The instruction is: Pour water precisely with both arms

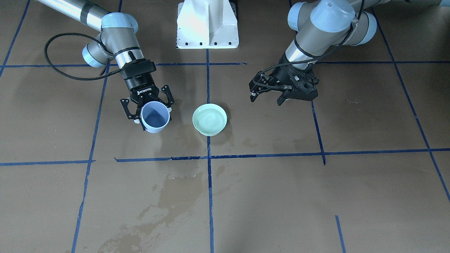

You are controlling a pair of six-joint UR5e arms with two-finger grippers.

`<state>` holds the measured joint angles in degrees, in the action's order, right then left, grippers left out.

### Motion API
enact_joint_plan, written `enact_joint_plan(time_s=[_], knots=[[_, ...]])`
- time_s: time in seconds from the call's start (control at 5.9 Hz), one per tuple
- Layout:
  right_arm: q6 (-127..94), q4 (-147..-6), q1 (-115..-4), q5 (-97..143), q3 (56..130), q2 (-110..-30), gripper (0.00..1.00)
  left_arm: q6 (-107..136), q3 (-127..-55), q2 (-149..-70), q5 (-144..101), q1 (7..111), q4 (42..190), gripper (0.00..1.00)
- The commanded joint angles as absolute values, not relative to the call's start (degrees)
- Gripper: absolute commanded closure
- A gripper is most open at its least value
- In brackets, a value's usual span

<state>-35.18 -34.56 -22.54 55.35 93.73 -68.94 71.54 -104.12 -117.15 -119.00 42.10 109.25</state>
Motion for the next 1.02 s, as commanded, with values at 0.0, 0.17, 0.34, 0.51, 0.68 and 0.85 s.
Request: enact_joint_plan(time_s=[0.0,0.17,0.34,0.51,0.68,0.85], knots=[[-26.26,-43.03,-21.45,52.22,93.69,-64.71,1.00,71.54,-104.15,-117.16,-119.00,42.10,109.25,0.00],[-25.41,-43.41,-20.23,50.38,93.52,-64.60,1.00,71.54,-104.15,-117.16,-119.00,42.10,109.25,0.00],[-21.48,-47.25,-19.08,49.67,93.60,-63.64,1.00,71.54,-104.15,-117.16,-119.00,42.10,109.25,0.00],[-15.70,-52.42,-18.72,49.14,93.17,-60.33,1.00,71.54,-104.15,-117.16,-119.00,42.10,109.25,0.00],[-14.17,-57.08,-18.29,49.04,93.51,-59.42,1.00,71.54,-104.15,-117.16,-119.00,42.10,109.25,0.00],[-10.24,-57.56,-17.67,48.96,93.34,-59.24,1.00,71.54,-104.24,-117.25,-119.00,42.10,109.25,0.00]])
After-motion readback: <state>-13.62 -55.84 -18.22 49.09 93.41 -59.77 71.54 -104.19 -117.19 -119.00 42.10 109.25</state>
